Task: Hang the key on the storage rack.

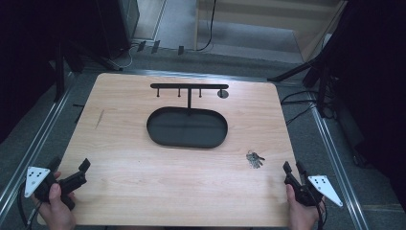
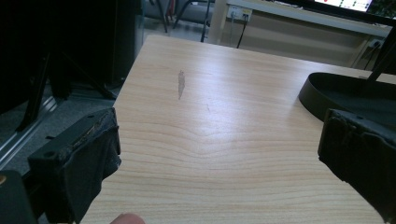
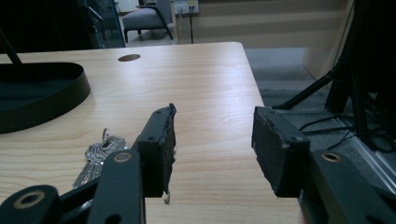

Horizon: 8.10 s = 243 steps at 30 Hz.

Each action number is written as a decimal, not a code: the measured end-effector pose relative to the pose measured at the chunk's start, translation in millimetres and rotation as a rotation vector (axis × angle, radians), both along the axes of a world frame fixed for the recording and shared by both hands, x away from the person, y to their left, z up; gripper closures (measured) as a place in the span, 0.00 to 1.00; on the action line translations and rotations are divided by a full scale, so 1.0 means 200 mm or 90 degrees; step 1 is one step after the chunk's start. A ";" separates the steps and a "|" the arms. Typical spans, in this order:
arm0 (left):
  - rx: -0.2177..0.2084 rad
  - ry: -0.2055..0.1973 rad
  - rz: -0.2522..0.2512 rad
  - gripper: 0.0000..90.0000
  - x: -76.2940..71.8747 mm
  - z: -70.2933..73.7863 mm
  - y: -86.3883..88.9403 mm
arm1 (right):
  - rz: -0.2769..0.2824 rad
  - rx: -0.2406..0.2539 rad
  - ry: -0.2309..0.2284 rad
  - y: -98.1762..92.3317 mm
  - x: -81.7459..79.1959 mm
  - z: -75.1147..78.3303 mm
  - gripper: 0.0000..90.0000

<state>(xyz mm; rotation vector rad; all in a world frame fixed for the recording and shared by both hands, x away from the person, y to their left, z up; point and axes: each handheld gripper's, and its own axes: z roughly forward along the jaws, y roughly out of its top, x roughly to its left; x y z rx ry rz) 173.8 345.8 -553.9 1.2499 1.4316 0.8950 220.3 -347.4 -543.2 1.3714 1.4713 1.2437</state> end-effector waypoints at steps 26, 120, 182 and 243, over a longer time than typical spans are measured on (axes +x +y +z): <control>-0.004 -0.004 -0.004 0.00 -0.01 0.00 0.00 | 0.010 -0.126 0.247 0.27 0.23 0.27 0.43; -0.013 -0.002 -0.011 0.00 0.00 0.00 0.01 | 0.085 -0.190 0.663 0.44 0.58 0.18 0.58; -0.029 -0.001 -0.018 0.00 0.00 0.00 0.02 | 0.283 -0.346 0.482 1.20 1.04 1.06 0.99; -0.019 0.001 -0.020 0.00 0.00 0.00 0.01 | 0.103 -0.211 0.586 0.63 0.76 0.31 0.00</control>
